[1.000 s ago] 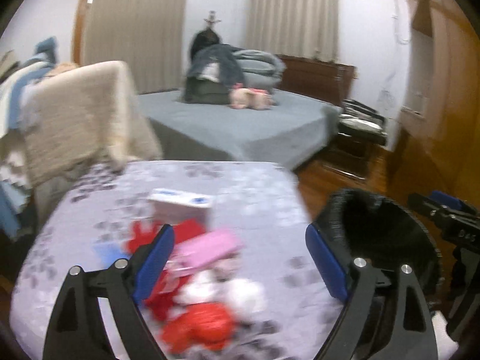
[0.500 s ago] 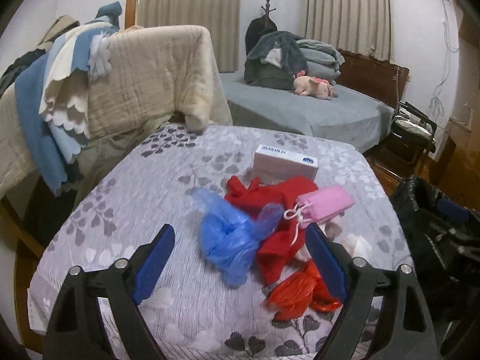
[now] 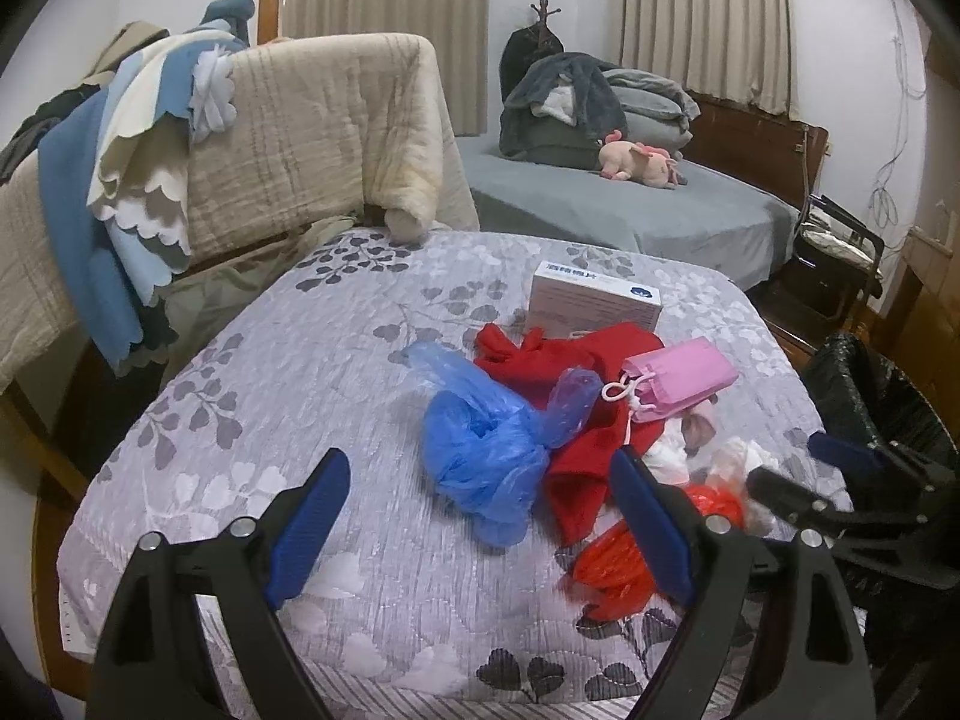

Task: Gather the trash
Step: 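Grasp the white tissue with the right tool, then grasp the red plastic bag with the left tool while the right tool holds the tissue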

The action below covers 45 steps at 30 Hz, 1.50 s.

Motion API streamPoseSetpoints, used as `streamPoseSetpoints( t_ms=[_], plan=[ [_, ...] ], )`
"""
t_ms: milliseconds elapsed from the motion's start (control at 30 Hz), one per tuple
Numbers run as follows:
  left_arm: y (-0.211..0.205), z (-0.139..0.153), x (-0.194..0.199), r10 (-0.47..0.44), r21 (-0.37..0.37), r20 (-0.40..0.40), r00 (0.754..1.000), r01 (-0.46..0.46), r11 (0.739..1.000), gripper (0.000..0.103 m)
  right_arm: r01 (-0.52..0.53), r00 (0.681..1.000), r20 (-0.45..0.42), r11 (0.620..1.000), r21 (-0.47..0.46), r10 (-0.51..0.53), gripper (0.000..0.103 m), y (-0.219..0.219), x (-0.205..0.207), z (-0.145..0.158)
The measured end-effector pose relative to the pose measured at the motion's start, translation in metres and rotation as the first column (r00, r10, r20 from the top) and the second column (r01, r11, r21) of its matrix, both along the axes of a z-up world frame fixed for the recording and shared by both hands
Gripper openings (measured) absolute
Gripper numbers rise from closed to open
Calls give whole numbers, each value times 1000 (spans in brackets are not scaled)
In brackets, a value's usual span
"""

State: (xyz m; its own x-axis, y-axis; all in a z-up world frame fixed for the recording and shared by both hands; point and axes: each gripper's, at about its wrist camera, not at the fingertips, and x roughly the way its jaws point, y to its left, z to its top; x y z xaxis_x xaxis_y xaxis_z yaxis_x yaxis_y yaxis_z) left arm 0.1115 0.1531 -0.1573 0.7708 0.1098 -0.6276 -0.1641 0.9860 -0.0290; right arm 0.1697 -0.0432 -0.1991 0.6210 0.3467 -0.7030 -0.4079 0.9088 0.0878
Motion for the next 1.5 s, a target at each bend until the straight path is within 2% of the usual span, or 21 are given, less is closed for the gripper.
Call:
streamPoseSetpoints(
  t_ms=[167, 233, 267, 400, 800, 1000, 1300, 1500],
  plan=[
    [1, 0, 0, -1, -2, -2, 1000, 1, 1000, 86, -27, 999, -34, 1000, -7, 26, 63, 7, 3, -10],
    [1, -1, 1, -3, -5, -4, 1000, 3, 1000, 86, -49, 997, -54, 999, 5, 50, 56, 10, 4, -13],
    [1, -2, 0, -5, -4, -5, 1000, 5, 1000, 86, -66, 995, -67, 998, 19, 68, 47, 10, 4, -15],
    [-1, 0, 0, -11, -8, -5, 1000, 11, 1000, 86, -81, 994, -69, 996, 38, 84, 35, 9, 5, -11],
    [-39, 1, 3, -88, -50, -7, 996, 87, 995, 86, 8, 1000, 3, 999, 50, -8, 34, -37, -2, 26],
    [-67, -8, 6, -122, -44, -16, 992, 121, 992, 85, 35, 999, 17, 998, 52, -36, 34, -55, -6, 30],
    [-86, -35, 12, -115, -32, -84, 990, 112, 993, 69, 55, 998, 8, 997, 60, -56, 34, -66, -8, 26],
    [-92, -40, 13, -137, -28, -91, 986, 135, 990, 50, 63, 998, 6, 996, 64, -63, 34, -70, -8, 25]
  ],
)
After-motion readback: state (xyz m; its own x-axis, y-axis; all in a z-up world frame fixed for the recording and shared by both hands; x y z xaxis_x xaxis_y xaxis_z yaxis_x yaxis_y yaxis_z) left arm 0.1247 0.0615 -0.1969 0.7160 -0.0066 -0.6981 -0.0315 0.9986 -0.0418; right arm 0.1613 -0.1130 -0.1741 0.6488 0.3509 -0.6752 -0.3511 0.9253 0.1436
